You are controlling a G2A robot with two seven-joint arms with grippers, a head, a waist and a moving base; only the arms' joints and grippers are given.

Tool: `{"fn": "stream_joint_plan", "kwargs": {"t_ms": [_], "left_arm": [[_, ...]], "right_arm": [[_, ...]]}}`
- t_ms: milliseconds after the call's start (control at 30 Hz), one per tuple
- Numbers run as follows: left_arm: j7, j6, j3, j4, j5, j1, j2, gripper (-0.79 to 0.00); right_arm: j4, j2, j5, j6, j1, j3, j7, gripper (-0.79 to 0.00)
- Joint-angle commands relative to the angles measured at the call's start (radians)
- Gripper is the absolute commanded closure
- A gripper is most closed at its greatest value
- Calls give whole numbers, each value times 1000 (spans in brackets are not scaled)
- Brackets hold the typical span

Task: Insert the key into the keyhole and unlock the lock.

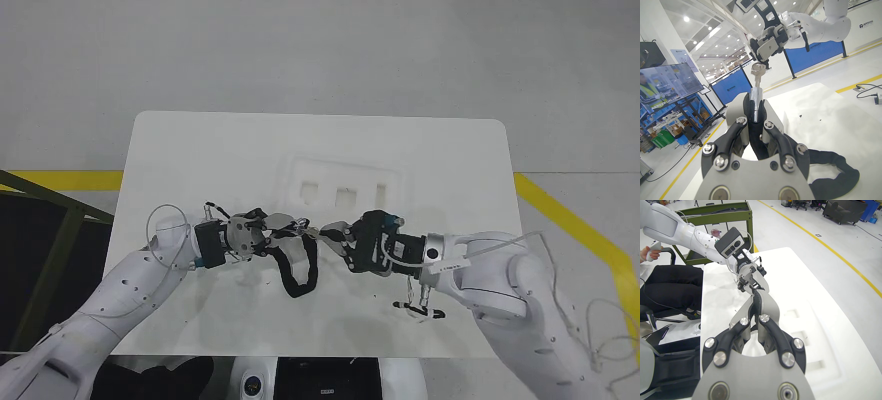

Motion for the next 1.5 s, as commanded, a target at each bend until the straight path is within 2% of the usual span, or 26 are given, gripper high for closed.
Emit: {"fn": "stream_joint_plan", "kwargs": {"t_ms": [0,433,500,567,600,667,700,833,933,1033,1467], "left_arm": [[0,-3,-2,-2,4,1,-1,0],[5,-15,-18,0,19,8,-11,0],[8,-16,-23,3,21,10,-11,0],[9,-20,-29,6,19,13,-11,0],[9,-23,-31,6,19,14,-11,0],[10,-32,-34,3,16,17,-12,0],[11,-36,-36,1,16,17,-12,0],[-7,-55,-32,-16,1,19,-13,0],[-25,-72,-24,-30,-16,18,-11,0],[-51,-99,-9,-44,-41,16,-8,0],[-138,-186,93,-86,-220,-11,23,0]], "right_arm": [[6,-1,1,7,9,-11,6,0],[16,-1,8,22,43,-32,29,-15],[7,2,-3,11,37,-15,27,-246],[-10,7,-34,-10,30,2,22,-369],[-20,9,-56,-21,27,9,21,-391],[-43,12,-105,-40,19,15,18,-520],[-55,13,-132,-48,16,13,17,-570],[-90,14,-249,-46,10,-14,26,-616],[-103,12,-320,-29,15,-47,31,-634],[-105,8,-367,-14,25,-76,22,-613],[-112,-2,-486,15,58,-138,9,-465]]}}
